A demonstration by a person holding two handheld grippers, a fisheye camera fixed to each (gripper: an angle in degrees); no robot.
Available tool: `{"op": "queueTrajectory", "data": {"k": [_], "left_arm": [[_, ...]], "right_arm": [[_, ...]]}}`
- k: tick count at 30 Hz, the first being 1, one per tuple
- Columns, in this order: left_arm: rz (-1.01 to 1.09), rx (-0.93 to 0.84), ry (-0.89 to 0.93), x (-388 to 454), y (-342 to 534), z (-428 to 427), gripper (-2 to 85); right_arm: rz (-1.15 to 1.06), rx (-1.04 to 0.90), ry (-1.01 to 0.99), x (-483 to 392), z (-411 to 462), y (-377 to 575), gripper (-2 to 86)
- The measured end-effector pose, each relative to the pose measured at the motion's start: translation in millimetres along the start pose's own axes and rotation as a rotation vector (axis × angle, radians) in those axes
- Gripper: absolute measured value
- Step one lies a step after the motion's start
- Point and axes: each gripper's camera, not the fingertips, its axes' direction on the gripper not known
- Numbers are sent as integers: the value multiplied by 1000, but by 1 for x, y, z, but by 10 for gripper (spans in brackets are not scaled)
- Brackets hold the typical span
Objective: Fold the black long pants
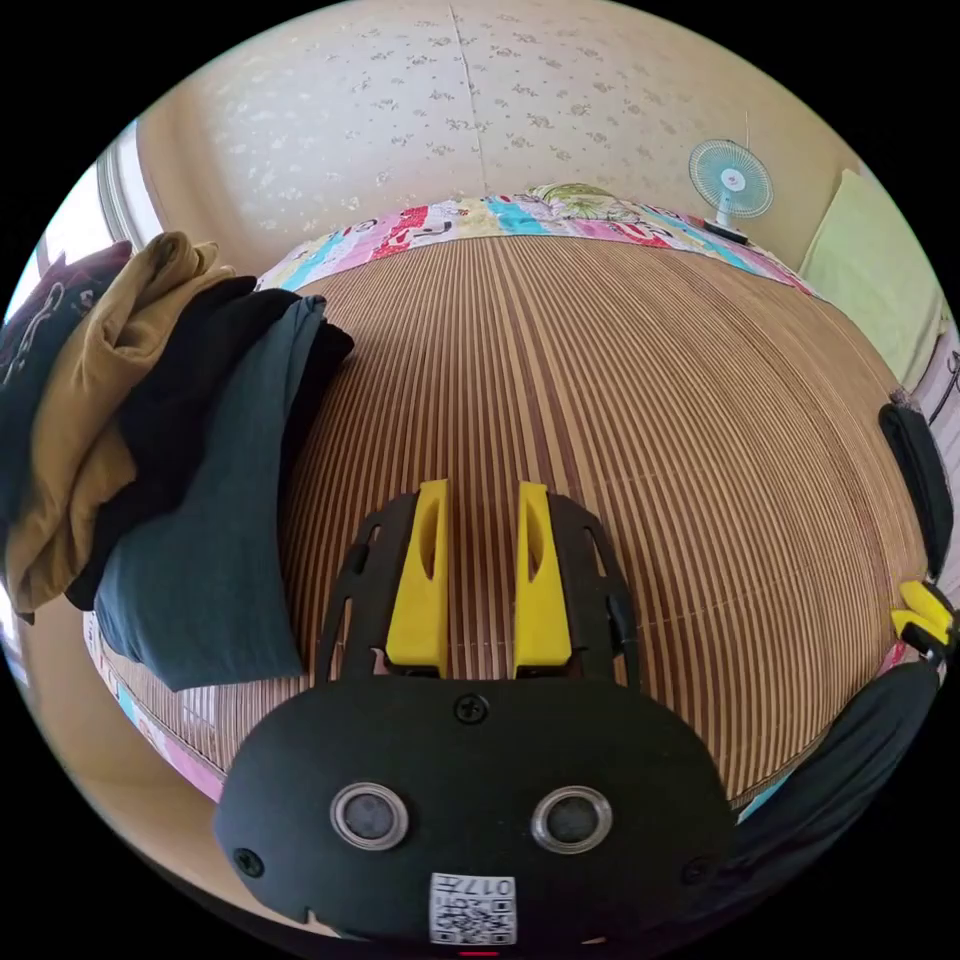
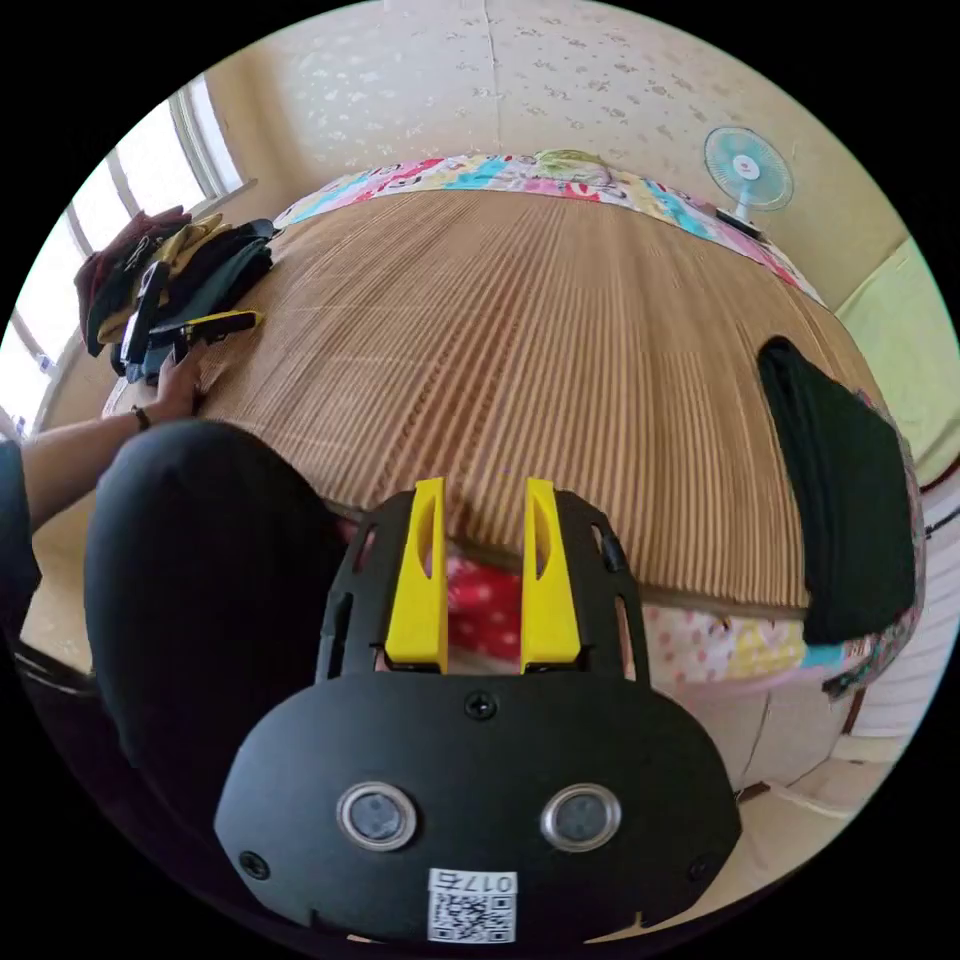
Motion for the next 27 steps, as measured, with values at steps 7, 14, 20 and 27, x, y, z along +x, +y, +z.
{"op": "queueTrajectory", "data": {"k": [7, 14, 20, 27], "left_arm": [[14, 14, -23, 5, 21, 3, 89], [32, 18, -51, 8, 40, 5, 90], [12, 19, -43, 0, 55, 7, 97], [28, 29, -85, 2, 71, 8, 95]], "right_arm": [[216, -16, 284, 120, -66, 90, 168], [666, 179, 263, 275, -130, 111, 200], [1161, 364, -28, 371, -114, 187, 187], [1126, 190, -15, 408, -89, 150, 150]]}}
